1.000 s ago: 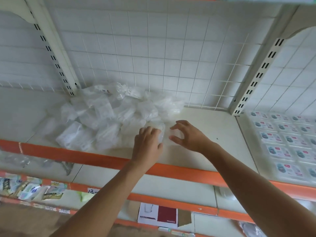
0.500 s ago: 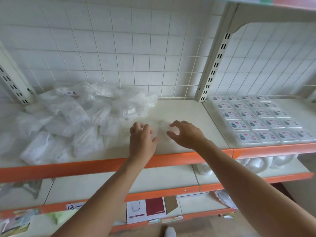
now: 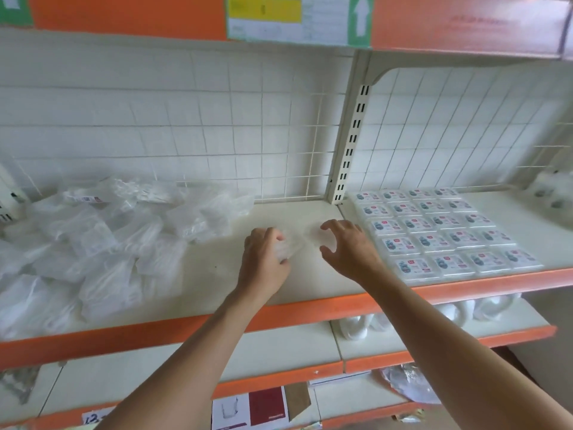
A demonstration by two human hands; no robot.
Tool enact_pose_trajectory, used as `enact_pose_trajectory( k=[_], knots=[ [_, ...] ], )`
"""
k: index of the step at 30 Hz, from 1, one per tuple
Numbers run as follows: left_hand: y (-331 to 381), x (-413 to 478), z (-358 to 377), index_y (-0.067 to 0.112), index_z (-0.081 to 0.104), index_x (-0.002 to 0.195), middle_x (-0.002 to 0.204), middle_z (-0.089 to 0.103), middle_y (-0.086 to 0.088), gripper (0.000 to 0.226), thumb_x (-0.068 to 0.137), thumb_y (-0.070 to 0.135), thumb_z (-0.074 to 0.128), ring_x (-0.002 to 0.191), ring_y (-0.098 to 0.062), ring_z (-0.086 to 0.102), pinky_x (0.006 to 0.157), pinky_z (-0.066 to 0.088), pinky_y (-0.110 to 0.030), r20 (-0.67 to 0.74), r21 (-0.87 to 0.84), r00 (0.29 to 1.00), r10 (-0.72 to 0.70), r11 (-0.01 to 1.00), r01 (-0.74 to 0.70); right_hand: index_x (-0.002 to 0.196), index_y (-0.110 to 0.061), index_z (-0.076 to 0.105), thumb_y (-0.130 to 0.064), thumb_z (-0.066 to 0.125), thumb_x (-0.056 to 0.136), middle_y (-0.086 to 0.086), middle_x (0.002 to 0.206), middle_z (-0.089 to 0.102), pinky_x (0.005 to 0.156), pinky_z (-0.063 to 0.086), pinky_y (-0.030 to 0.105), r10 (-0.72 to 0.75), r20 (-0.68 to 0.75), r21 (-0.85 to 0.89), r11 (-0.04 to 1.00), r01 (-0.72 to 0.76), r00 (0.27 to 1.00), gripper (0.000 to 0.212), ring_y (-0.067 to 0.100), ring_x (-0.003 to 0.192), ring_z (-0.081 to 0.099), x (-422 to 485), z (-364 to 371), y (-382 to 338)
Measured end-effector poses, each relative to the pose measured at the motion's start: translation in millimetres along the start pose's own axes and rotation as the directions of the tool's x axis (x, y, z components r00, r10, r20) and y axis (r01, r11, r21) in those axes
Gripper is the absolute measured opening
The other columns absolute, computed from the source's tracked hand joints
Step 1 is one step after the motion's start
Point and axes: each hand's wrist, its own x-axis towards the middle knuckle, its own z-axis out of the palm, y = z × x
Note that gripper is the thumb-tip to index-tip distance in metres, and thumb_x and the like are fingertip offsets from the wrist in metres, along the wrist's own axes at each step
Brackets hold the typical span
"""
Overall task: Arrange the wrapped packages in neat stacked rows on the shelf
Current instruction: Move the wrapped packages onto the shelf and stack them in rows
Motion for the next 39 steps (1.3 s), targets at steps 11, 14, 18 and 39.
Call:
enact_pose_trajectory(
  k=[11,14,18,39],
  knots=[
    [149,60,122,0.001,0.055,0.112,0.116,0.047,-0.015,0.05,0.065,-0.007,0.067,0.115,-0.03,0.044,0.089,0.032,-0.018,0.017,-0.084,0.995,0.1,0.992,-0.098,0.13,-0.022,0.05,-0.025,0.064,0.084,0.007,0.137,0.048,0.093,0.047,0.039,0.089,0.012,-0.062,0.994,-0.088,0.996,0.049,0.027,0.123,0.046,6,-86,212],
    [184,70,149,0.007,0.048,0.123,0.124,0.038,-0.011,0.06,0.069,-0.004,0.07,0.12,-0.022,0.04,0.09,0.028,-0.012,0.033,-0.095,0.996,0.083,0.992,-0.079,0.131,-0.022,0.049,-0.026,0.064,0.085,0.005,0.139,0.048,0.095,0.046,0.04,0.071,0.062,-0.057,0.996,-0.067,0.996,0.049,0.026,0.123,0.047,6,-99,256],
    [213,76,174,0.01,0.042,0.13,0.127,0.036,-0.011,0.069,0.069,-0.002,0.072,0.121,-0.019,0.035,0.091,0.027,-0.013,0.03,-0.078,0.999,0.038,0.996,-0.035,0.133,-0.021,0.048,-0.028,0.062,0.087,0.003,0.14,0.048,0.098,0.044,0.039,0.001,0.125,-0.021,1.0,0.002,0.992,0.048,0.023,0.123,0.049,8,-106,289],
    [202,106,160,0.022,0.049,0.127,0.117,0.057,0.009,0.036,0.095,0.035,0.057,0.107,-0.009,0.055,0.086,0.041,-0.022,0.191,-0.304,0.98,-0.052,0.946,0.11,0.128,-0.013,0.056,-0.036,0.053,0.097,0.002,0.121,0.061,0.081,0.051,0.024,-0.135,-0.037,0.396,0.908,0.139,0.99,0.039,0.008,0.093,0.061,59,-115,240]
  ],
)
